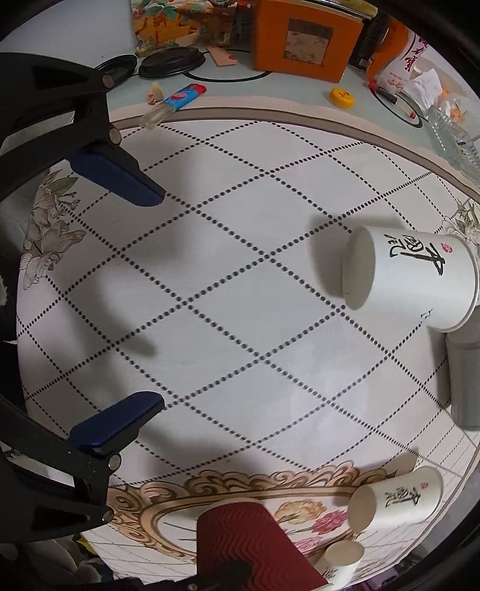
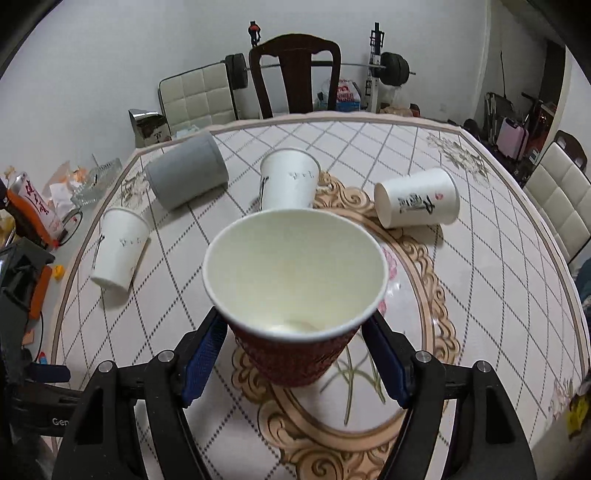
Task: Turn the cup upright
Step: 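Lower the upright red cup onto the flower oval with the right gripper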
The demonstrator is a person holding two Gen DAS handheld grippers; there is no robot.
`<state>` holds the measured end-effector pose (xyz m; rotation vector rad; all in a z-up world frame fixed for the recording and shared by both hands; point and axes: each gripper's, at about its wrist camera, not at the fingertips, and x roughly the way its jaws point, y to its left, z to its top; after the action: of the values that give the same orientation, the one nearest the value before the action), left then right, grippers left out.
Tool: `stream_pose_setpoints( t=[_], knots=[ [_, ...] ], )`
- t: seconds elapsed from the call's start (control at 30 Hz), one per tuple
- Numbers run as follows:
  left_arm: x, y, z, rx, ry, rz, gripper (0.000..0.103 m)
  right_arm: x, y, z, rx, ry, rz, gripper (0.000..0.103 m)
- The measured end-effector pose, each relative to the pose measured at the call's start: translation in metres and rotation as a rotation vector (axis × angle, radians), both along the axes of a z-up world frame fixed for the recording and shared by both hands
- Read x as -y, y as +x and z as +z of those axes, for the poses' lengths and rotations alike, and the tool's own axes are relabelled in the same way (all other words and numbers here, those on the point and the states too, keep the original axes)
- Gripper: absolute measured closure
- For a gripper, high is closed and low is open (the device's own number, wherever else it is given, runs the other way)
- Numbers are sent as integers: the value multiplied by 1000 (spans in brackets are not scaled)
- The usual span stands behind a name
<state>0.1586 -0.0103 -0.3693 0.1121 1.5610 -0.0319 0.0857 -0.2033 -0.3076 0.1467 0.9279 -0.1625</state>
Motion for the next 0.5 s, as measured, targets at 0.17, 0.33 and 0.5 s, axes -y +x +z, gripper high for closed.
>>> stream_pose_setpoints(
  t=[0.17,0.33,0.5],
  knots=[
    [-2,-30,10,33,1,-3,1,-2,-13,2,-37,-14,-3,19],
    [6,-52,37,85,9,-2,1,-4,-29,15,-40,-46,9,12],
    [22,-78,66,143,23,-2,1,1,-47,33,-51,-77,2,6]
  ],
)
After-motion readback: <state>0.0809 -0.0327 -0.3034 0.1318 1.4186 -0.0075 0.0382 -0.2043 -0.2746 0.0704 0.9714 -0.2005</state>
